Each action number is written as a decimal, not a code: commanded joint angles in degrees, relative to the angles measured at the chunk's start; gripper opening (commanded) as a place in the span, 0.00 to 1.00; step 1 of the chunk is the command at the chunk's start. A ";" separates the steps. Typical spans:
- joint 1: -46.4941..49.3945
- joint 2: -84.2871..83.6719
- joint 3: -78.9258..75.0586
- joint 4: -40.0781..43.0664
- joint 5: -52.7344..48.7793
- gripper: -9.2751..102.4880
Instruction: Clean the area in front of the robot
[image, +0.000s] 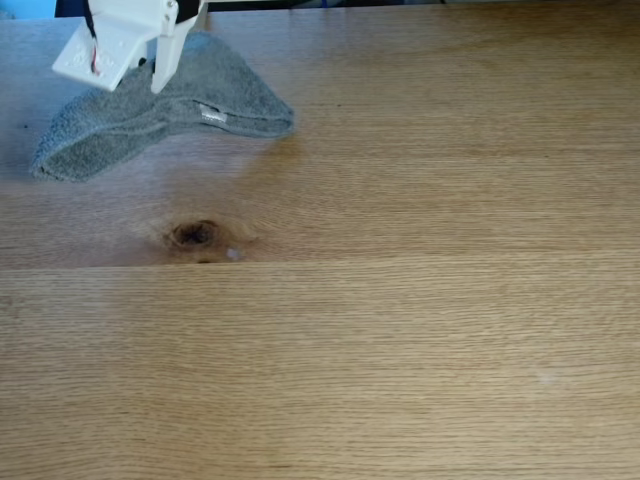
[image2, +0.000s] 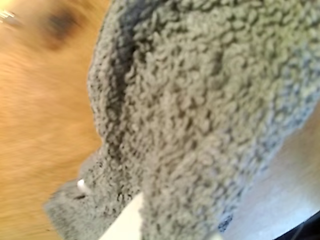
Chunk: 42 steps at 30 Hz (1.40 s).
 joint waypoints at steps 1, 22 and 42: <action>-6.15 9.49 -0.79 0.00 5.01 0.08; -30.23 -14.59 6.15 -45.88 2.99 0.08; -22.85 -57.04 -33.57 -58.01 0.79 0.08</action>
